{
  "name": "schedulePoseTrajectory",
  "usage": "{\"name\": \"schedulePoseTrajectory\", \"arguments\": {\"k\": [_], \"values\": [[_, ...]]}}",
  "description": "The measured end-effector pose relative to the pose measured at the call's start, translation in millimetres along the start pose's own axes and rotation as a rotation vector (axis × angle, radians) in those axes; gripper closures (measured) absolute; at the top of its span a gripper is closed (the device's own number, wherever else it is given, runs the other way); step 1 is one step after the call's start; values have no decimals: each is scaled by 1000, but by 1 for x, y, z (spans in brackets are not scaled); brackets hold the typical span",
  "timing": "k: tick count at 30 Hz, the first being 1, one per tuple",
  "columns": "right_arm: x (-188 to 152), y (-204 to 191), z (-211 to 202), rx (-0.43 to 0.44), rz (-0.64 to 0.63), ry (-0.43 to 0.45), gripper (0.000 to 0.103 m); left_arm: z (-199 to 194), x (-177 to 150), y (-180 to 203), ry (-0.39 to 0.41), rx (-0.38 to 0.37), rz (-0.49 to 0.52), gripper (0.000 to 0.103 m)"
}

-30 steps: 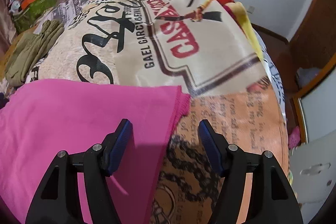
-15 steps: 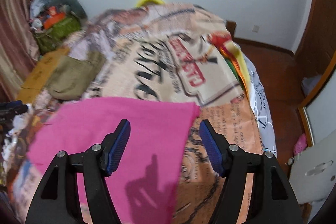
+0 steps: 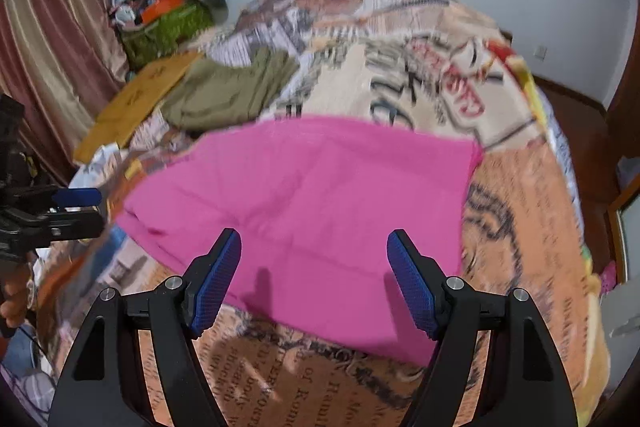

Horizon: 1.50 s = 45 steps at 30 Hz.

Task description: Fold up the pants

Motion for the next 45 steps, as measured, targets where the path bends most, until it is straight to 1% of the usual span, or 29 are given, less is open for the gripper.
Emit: {"name": "schedulePoseTrajectory", "arguments": {"k": [3,5,7,10,11,19,22,26,29,31,32,33,34,37,40,42,45], "values": [[-10,4,14,22,36,-60,31,7,-8,9,-42,-33,14,13],[-16,4,22,27,31,-93,31,13,-12,15,-70,-55,25,13],[-20,3,23,28,19,-97,31,20,-14,18,-94,-70,21,13],[-23,1,22,20,-3,-91,31,30,-14,16,-123,-95,-12,13],[-23,2,22,21,-4,-91,31,34,-12,14,-123,-102,-32,13],[-25,2,26,39,-2,-100,31,42,8,7,-83,-145,-96,11],[-26,2,27,41,-7,-103,30,46,18,8,-73,-137,-84,11],[-26,1,27,40,-10,-103,30,51,30,7,-61,-127,-109,11],[-26,2,27,40,-13,-103,30,55,38,1,-46,-90,-137,23],[-26,1,27,39,-13,-103,30,57,42,-2,-35,-56,-145,40],[-26,1,27,39,-13,-103,30,58,44,-6,-26,-23,-146,44],[-26,1,27,40,-13,-103,30,58,44,-8,-19,-2,-145,53],[-26,1,27,40,-14,-103,30,58,44,-10,-11,9,-142,57],[-27,1,26,41,-18,-99,30,56,43,-14,10,16,-135,65],[-28,1,25,44,-11,-98,30,53,43,-15,28,18,-129,70],[-28,2,24,42,-8,-102,30,51,43,-16,34,20,-123,71],[-28,2,18,41,-5,-104,30,43,39,-23,65,52,-115,73]]}}
Point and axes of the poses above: each gripper's, at about its wrist camera, not at the fingertips, and z roughly the way its jaws point, y to its right, x to its top, the point moved 7 cm from there along z, roughly the way its jaws point, and after that the axes turned 4 degrees about -y, right-handed, at the moved point
